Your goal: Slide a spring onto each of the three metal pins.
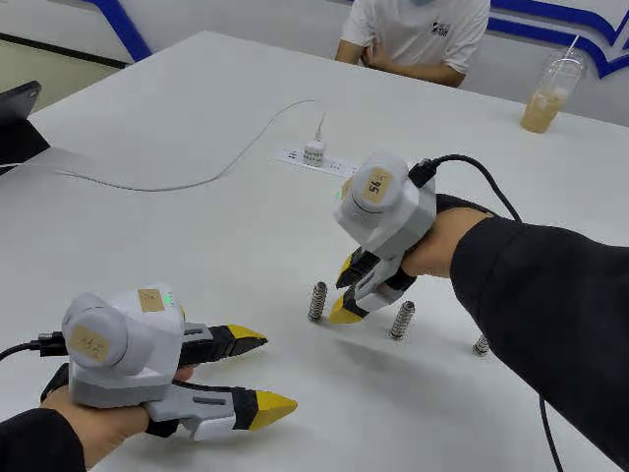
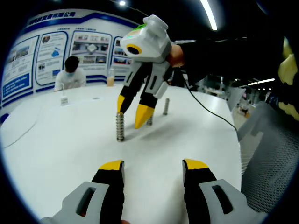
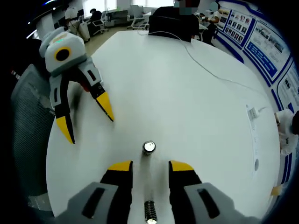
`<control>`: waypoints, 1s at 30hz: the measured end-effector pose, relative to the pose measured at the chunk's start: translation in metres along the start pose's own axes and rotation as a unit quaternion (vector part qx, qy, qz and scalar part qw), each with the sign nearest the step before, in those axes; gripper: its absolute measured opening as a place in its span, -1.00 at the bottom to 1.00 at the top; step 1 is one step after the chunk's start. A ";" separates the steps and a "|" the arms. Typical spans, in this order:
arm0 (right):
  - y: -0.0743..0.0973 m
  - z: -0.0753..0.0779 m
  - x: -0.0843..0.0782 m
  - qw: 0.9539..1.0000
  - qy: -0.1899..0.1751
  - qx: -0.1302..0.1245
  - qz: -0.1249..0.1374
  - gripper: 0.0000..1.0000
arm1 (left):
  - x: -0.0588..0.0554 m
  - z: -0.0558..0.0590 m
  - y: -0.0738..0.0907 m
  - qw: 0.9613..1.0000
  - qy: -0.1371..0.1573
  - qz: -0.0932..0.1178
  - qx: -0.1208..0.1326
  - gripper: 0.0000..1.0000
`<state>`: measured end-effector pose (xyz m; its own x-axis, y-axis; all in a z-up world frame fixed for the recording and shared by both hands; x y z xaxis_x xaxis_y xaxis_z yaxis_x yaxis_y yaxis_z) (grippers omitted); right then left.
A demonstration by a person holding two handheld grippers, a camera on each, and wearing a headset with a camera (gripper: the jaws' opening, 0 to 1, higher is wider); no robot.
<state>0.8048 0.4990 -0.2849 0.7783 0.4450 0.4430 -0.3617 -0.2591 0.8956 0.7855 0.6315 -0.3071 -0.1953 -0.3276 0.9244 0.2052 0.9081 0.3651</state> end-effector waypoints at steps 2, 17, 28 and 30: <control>0.001 0.001 -0.001 1.000 -0.002 -0.002 0.003 -0.32 | 0.000 0.000 0.000 1.000 0.000 0.000 0.000 0.02; 0.008 0.004 -0.013 1.000 -0.023 -0.003 0.016 -0.08 | 0.002 -0.003 0.000 1.000 0.003 -0.001 0.002 0.05; 0.015 0.013 -0.026 0.999 -0.043 -0.013 0.028 0.03 | 0.002 -0.004 0.000 1.000 0.006 -0.003 0.001 0.08; 0.017 0.014 -0.029 0.998 -0.047 -0.014 0.029 0.04 | 0.003 -0.004 0.000 1.000 0.006 -0.003 0.001 0.08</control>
<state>0.7828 0.4698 -0.2830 0.7996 0.3477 0.4897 -0.4211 -0.2568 0.8699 0.7888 0.6294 -0.3042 -0.1846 -0.3370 0.9232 0.2015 0.9064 0.3712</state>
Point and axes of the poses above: the centre of the closed fingertips' face, and the gripper's own axes: y roughly backward along the fingers, z roughly to its right, x roughly out of its top, the point moved 4 cm from there along y, roughly backward along the fingers, and after that the axes turned 15 degrees about -y, right-handed, at the moved point
